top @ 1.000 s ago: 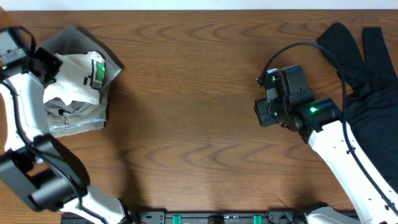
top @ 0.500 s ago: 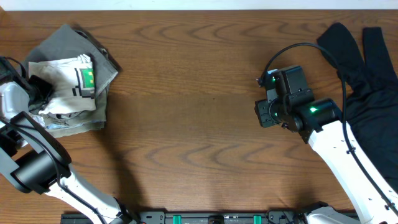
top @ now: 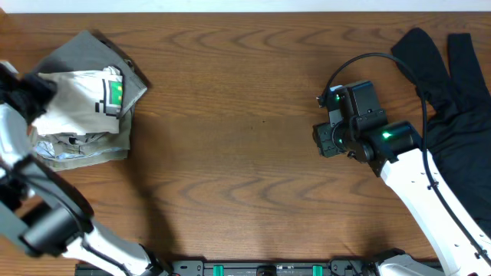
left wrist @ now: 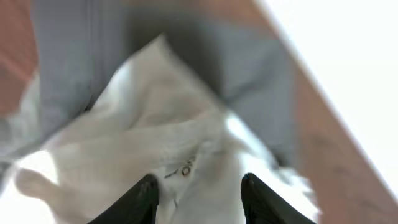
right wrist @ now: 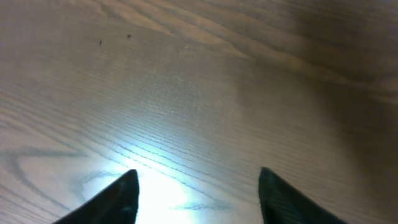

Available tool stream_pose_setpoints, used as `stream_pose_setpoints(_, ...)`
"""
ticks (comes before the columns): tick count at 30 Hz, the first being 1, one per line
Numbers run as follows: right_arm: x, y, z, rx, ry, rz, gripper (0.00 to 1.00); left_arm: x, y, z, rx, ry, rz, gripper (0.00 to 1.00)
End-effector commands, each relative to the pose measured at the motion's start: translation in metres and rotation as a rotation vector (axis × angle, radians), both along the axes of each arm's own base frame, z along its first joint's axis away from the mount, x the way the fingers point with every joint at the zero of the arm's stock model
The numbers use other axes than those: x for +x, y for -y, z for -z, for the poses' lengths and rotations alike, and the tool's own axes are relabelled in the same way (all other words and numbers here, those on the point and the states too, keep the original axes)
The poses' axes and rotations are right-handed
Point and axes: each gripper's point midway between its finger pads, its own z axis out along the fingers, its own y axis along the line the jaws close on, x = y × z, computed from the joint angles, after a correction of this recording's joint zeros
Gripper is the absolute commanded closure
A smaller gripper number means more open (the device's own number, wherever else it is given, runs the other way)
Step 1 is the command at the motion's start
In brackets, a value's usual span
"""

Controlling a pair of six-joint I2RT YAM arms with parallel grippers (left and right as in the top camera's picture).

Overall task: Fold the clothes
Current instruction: 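Open the left gripper and lift it away from the stack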

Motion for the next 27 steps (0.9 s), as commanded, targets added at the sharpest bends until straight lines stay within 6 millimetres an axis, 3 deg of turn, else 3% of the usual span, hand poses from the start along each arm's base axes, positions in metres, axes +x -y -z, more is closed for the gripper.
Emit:
stream_pose_setpoints(1, 0.003, 0.001, -0.001, -0.004, 0.007, -0.002, 0.26, 0.000, 0.023, -0.077, 0.115, 0.138, 0.090, 0.54)
stream_pose_setpoints(5, 0.006, -0.004, -0.004, 0.024, 0.020, -0.014, 0.01, -0.002, 0.067, -0.111, 0.205, 0.167, 0.219, 0.50)
stream_pose_setpoints(9, 0.017, -0.009, -0.011, 0.046, 0.072, -0.015, 0.01, 0.002, 0.124, -0.121, 0.253, 0.161, 0.374, 0.42)
stream_pose_setpoints(14, 0.040, -0.009, -0.027, 0.081, 0.175, 0.007, 0.01, 0.002, 0.199, -0.099, 0.275, 0.056, 0.560, 0.37)
stream_pose_setpoints(17, 0.055, 0.003, -0.035, 0.094, 0.228, 0.048, 0.01, -0.003, 0.243, -0.084, 0.363, -0.028, 0.689, 0.31)
stream_pose_setpoints(19, 0.065, 0.015, -0.040, 0.102, 0.255, 0.091, 0.01, -0.007, 0.265, -0.077, 0.451, -0.078, 0.756, 0.22)
stream_pose_setpoints(20, 0.068, 0.023, -0.041, 0.108, 0.261, 0.121, 0.01, -0.008, 0.272, -0.076, 0.483, -0.098, 0.763, 0.17)
stream_pose_setpoints(21, 0.070, 0.029, -0.041, 0.114, 0.261, 0.148, 0.01, -0.010, 0.281, -0.074, 0.503, -0.111, 0.777, 0.02)
stream_pose_setpoints(24, 0.067, 0.045, -0.037, 0.120, 0.227, 0.187, 0.01, -0.015, 0.307, -0.071, 0.506, -0.118, 0.838, 0.02)
stream_pose_setpoints(27, 0.050, 0.055, -0.031, 0.108, 0.162, 0.220, 0.01, -0.025, 0.311, -0.065, 0.440, -0.164, 0.804, 0.02)
